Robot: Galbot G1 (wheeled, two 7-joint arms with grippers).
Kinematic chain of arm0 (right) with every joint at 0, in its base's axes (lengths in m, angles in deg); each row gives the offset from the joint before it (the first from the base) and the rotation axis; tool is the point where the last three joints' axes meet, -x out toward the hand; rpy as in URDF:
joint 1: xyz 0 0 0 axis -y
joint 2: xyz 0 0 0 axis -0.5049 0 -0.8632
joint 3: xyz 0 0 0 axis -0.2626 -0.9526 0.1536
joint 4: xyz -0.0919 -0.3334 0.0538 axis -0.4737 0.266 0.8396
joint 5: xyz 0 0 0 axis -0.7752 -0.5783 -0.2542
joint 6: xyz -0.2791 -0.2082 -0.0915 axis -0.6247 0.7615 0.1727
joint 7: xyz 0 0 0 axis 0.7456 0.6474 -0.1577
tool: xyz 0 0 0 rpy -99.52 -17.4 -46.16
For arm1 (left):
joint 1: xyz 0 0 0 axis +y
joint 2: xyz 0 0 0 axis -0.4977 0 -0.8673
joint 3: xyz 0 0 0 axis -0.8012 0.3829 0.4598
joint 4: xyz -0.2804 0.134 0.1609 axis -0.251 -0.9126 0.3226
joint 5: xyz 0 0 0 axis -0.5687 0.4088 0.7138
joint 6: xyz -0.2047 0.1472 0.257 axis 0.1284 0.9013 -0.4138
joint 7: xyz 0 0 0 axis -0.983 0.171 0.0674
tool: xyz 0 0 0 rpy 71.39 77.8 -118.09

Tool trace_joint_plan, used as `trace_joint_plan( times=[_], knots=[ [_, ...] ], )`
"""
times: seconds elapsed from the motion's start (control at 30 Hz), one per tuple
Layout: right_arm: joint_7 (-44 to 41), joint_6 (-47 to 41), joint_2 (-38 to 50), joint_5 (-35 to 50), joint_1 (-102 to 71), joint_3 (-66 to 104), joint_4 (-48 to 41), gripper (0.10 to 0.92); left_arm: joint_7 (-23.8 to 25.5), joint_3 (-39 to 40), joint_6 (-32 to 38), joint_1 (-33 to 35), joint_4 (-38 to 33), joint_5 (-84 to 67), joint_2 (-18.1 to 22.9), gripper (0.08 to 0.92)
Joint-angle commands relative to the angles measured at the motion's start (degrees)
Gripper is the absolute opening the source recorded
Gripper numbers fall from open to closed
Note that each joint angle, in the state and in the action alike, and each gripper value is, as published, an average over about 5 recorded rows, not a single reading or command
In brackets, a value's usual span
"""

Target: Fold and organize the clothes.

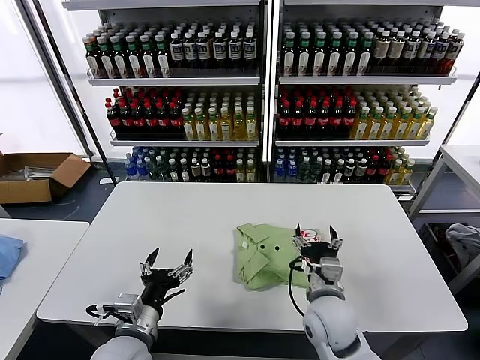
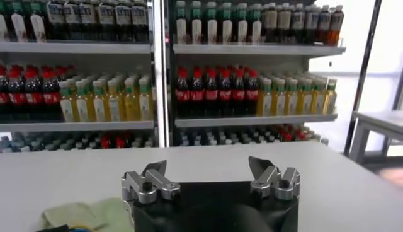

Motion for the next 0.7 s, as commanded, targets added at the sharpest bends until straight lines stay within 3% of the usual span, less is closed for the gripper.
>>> trace_joint_plan(
  times=[0.03, 0.33, 0.7],
  knots=[
    [-3.56, 2.79, 4.63, -4.37, -16.42, 8.44, 8.86, 0.823, -1.39, -1.78, 6.31, -0.17, -0.98, 1.39, 0.88, 0.823],
    [-2.98, 2.67, 3.45, -5.64, -20.05, 13.01, 15.77, 0.823, -3.67, -0.33, 7.56, -1.72, -0.03, 1.34, 1.20, 0.823],
    [-3.02, 0.96, 6.80, -5.25, -18.98, 16.84, 12.13, 0.823, -2.56, -0.41, 6.55, -0.36, 0.21, 1.94, 0.75, 0.823]
  ],
)
